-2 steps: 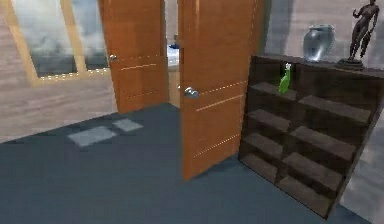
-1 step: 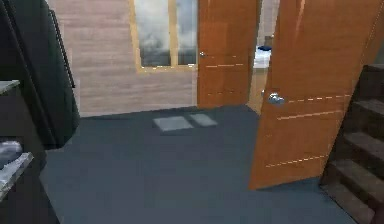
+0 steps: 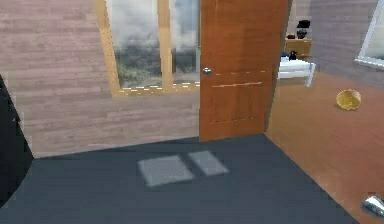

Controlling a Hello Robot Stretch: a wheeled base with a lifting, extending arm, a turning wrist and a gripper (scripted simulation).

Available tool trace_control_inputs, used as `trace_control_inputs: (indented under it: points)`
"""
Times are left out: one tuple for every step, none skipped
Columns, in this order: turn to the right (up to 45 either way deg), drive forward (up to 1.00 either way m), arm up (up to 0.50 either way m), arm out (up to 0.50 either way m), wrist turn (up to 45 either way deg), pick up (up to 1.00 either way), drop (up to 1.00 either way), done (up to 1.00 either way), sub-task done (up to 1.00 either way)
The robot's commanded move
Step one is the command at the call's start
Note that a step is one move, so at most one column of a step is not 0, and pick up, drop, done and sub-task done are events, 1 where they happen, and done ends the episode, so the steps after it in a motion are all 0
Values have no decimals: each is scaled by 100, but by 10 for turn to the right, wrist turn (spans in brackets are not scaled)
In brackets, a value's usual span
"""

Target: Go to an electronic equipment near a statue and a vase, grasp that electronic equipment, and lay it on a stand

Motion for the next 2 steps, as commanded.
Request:
trace_control_inputs:
  points:
    - [-90, 0, 0, 0, 0, 0, 0, 0, 0]
    - [0, 45, 0, 0, 0, 0, 0, 0, 0]
